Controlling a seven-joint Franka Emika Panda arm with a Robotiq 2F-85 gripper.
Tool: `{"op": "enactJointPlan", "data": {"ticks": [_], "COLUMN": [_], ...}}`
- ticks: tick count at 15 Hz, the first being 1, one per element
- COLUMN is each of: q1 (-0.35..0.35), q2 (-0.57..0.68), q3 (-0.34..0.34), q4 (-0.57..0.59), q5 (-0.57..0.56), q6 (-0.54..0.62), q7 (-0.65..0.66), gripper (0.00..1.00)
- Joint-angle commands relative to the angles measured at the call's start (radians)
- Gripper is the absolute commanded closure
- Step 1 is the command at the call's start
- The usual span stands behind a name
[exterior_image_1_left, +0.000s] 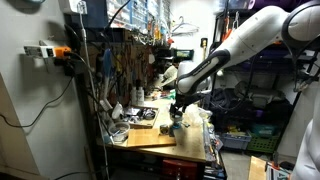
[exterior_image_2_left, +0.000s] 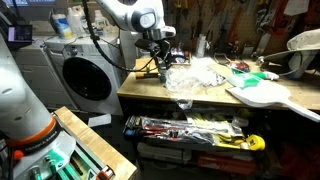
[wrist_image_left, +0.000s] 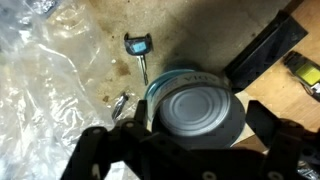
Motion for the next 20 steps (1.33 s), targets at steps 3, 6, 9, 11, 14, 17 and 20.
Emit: {"op": "enactJointPlan", "data": {"ticks": [3,6,9,11,14,17,20], "q1": [-0.001,-0.002,-0.003,-0.003,-0.004,-0.003,-0.001], "q2": [-0.006,-0.008,-0.013,-0.015,-0.016,-0.017,-0.021], "q3": [-0.004,-0.006,-0.013,-0.016,-0.020,-0.019,-0.016], "q4": [-0.007,-0.009,-0.012,-0.012,-0.013,-0.014,-0.013], "q5": [0.016,0.015,0.003,0.002,0.003,0.005,0.007], "q6": [-0.022,-0.024,-0.023,-0.024,-0.024,-0.013,-0.001], "q7": [-0.015,-0.010,0.006,0.007,0.005,-0.005,-0.014], "gripper": [0.00,0.00,0.00,0.00,0.00,0.00,0.00]}}
